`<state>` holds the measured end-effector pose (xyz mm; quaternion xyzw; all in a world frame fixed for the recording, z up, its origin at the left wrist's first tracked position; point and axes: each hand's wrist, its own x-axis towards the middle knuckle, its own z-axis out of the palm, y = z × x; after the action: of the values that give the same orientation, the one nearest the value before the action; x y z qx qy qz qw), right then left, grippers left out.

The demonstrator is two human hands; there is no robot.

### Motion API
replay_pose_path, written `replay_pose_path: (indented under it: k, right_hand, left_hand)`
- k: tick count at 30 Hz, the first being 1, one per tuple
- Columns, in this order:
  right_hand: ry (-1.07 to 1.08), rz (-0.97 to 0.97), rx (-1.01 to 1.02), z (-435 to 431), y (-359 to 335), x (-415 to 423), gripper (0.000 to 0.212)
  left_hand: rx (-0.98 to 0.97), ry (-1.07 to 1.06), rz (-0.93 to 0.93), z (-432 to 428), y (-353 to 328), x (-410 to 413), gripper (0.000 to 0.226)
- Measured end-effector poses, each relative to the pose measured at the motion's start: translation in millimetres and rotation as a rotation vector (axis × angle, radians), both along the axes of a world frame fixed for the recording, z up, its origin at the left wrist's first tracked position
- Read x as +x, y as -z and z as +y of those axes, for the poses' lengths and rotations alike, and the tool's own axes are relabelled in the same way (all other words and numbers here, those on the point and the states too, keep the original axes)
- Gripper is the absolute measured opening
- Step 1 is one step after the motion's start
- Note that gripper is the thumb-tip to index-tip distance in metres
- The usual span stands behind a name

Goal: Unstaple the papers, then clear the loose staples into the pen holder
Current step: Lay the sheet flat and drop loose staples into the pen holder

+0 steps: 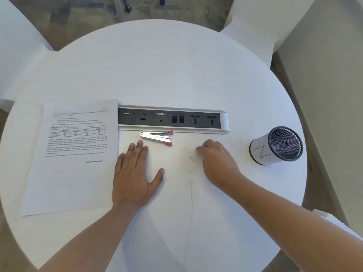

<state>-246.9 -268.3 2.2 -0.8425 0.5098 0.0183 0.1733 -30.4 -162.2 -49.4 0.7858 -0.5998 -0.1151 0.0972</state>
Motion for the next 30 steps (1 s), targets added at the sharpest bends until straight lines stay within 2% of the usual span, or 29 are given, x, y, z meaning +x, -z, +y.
replay_pose_path:
  k: [2,6,12,14,18,20,23,27,30]
  right_hand:
    - [-0.060,-0.030,-0.006,4,2,2,0.034]
    - [-0.041,-0.153,-0.053,1,7,11,0.027]
    - [-0.287,-0.176,-0.100,-1,18,-4,0.009]
    - [-0.257,-0.149,-0.086,-3,11,-16,0.009]
    - [0.092,-0.251,-0.075,-12,-5,-29,0.018]
    - [0.190,-0.192,-0.024,-18,-7,-31,0.026]
    - [0.171,-0.095,0.090,-15,-5,-25,0.027]
    - [0.049,-0.070,0.111,-1,-4,-14,0.027]
    - [-0.033,-0.023,0.055,9,0,-5,0.008]
  left_hand:
    - [-0.003,-0.004,-0.001,-1,-1,0,0.080]
    - [-0.001,-0.002,-0.004,0,0,0,0.080]
    - [-0.007,0.001,-0.002,1,1,1,0.080]
    - [-0.008,0.000,-0.004,1,1,2,0.080]
    - [0.005,-0.002,-0.003,1,0,2,0.081]
    - [0.007,-0.001,-0.006,1,0,1,0.081]
    - [0.003,-0.006,0.002,1,0,1,0.080]
    - [-0.009,-0.004,0.000,0,0,0,0.080]
    - [-0.016,-0.002,-0.004,1,1,0,0.079]
